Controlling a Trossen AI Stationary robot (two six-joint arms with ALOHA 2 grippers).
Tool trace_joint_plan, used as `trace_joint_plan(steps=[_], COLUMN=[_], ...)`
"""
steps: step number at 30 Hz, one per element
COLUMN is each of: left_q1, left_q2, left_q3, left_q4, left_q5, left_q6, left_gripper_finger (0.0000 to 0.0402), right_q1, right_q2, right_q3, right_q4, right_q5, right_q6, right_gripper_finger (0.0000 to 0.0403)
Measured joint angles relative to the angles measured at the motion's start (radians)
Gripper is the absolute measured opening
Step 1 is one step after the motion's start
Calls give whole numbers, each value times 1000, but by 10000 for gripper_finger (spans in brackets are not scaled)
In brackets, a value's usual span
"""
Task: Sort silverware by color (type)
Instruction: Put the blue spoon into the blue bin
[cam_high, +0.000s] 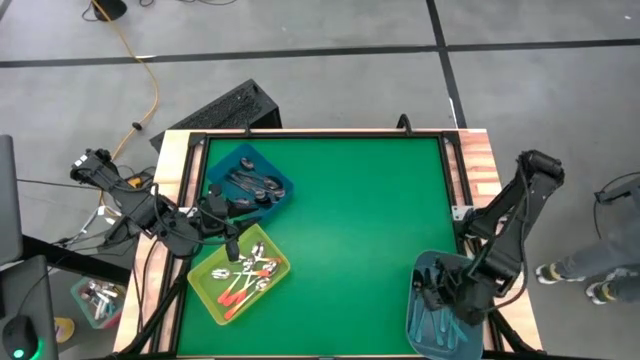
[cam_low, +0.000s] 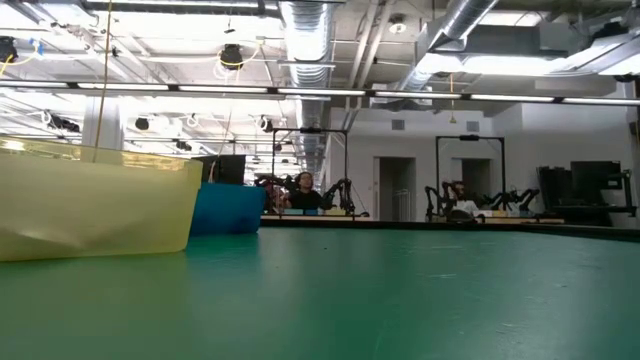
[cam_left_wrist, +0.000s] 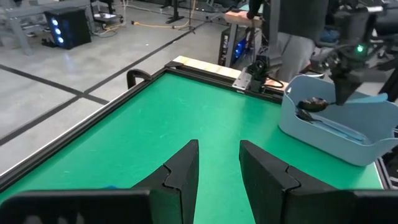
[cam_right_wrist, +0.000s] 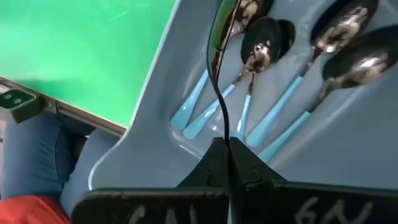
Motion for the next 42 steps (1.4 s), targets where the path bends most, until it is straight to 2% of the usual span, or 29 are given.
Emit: trace_joint_plan(steps=[16, 30, 35, 42], left_q1=[30, 30, 36, 55], left_q2=[0, 0, 0, 0], left_q3=[0, 0, 0, 0], left_q4=[0, 4, 16, 16], left_q5=[2, 2, 2, 10], left_q6=[4, -4, -11, -41], left_gripper_finger=[101, 101, 101, 101], right_q1=[-1, 2, 2, -3], right_q2=[228, 336, 335, 330], right_q3=[0, 0, 0, 0], right_q4=[-4, -16, -20, -9], right_q5=[-57, -57, -57, -57], right_q6=[-1, -14, -29, -96], right_gripper_finger=[2, 6, 28, 93])
